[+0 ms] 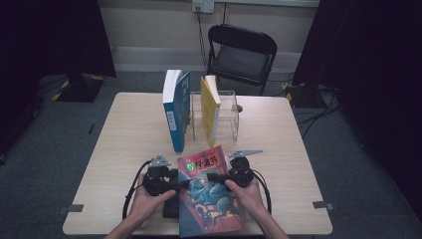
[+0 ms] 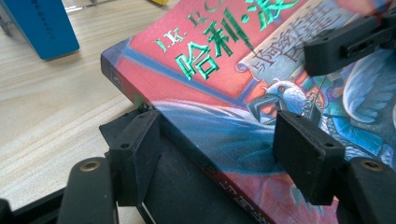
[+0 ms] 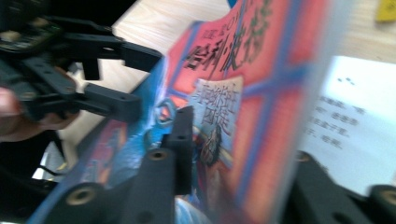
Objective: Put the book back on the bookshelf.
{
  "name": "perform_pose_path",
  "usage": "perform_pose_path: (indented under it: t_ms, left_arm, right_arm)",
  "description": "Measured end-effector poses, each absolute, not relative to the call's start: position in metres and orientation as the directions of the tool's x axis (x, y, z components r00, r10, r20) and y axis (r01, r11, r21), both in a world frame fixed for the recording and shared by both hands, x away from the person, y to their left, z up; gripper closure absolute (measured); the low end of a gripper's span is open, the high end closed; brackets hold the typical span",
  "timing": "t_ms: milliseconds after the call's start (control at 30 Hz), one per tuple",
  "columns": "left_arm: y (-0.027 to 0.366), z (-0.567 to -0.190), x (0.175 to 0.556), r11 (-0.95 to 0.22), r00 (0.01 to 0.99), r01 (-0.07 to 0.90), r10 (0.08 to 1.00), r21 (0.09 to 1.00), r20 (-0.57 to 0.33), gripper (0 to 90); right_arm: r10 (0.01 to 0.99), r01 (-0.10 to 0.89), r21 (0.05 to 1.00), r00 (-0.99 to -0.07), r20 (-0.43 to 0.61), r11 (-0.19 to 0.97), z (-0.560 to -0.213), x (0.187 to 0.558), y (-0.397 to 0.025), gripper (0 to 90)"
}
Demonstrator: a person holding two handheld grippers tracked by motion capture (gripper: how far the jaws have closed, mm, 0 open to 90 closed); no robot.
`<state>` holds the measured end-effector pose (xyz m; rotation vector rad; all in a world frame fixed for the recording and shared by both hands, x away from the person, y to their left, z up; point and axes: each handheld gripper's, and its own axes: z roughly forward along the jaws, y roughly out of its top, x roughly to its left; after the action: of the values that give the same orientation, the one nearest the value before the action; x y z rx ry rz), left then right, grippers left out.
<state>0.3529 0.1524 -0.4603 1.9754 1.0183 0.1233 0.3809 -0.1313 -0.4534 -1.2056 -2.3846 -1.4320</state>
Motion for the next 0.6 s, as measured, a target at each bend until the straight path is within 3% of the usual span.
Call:
perform_pose_path:
  t_ms: [133,600]
  left_arm:
    - [0.153,-0.461,0.353,-0.266,0.657,0.611,0.696,0.745,-0.290,31.8]
    - [0.155,-0.459,0.357,-0.242,0.671,0.619,0.658,0.747,-0.342,28.3]
  right_arm:
    - [0.550,0.654,0.722,-0.697,0.461,0.224,-0.451,0.379,-0.132,78.9]
    - [0.547,0.556,0.806,-0.747,0.378,0.202,-0.440,0.362,-0.134,79.6]
